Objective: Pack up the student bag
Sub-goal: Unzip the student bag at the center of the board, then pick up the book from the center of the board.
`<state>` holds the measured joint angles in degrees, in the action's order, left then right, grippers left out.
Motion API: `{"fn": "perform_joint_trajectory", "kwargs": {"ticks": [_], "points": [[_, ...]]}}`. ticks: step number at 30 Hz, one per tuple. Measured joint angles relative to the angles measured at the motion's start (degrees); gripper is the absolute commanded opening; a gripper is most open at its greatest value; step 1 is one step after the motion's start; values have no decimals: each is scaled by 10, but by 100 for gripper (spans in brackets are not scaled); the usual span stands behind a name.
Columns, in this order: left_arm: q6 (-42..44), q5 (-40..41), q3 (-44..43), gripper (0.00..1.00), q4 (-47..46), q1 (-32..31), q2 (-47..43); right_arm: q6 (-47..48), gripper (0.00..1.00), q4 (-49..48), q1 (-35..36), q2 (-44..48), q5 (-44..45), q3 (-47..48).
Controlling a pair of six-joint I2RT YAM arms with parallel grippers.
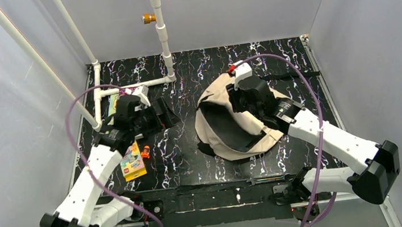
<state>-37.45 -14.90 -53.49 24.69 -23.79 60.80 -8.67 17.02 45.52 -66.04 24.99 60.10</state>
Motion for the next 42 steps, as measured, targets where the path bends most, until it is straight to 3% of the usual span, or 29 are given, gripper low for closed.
{"fn": "perform_joint_trajectory", "kwargs": {"ticks": [3, 7, 11, 19, 28, 30, 32, 37, 42], "points": [[35, 52, -38, 98, 94, 9, -54, -3, 81, 40, -3, -35, -49, 32], [50, 94, -62, 98, 170, 11, -105, -22, 90, 67, -5, -115, -141, 125], [47, 116, -91, 98, 224, 11, -152, -93, 98, -1, 8, -167, -233, 144], [38, 125, -140, 98, 287, 11, -219, -316, 98, -164, 65, -409, -280, 225], [48, 119, -138, 98, 340, 11, -181, -421, 97, -280, 77, -608, -277, 313], [68, 139, -139, 98, 345, 11, -117, -418, 97, -318, 74, -612, -278, 311], [106, 173, -184, 98, 336, 28, 26, -406, 98, -353, 69, -612, -295, 305], [190, 207, -318, 98, 243, 189, 346, -429, 98, -444, 39, -634, -342, 263], [223, 212, -413, 98, 204, 248, 468, -452, 96, -483, 23, -644, -359, 264]]}}
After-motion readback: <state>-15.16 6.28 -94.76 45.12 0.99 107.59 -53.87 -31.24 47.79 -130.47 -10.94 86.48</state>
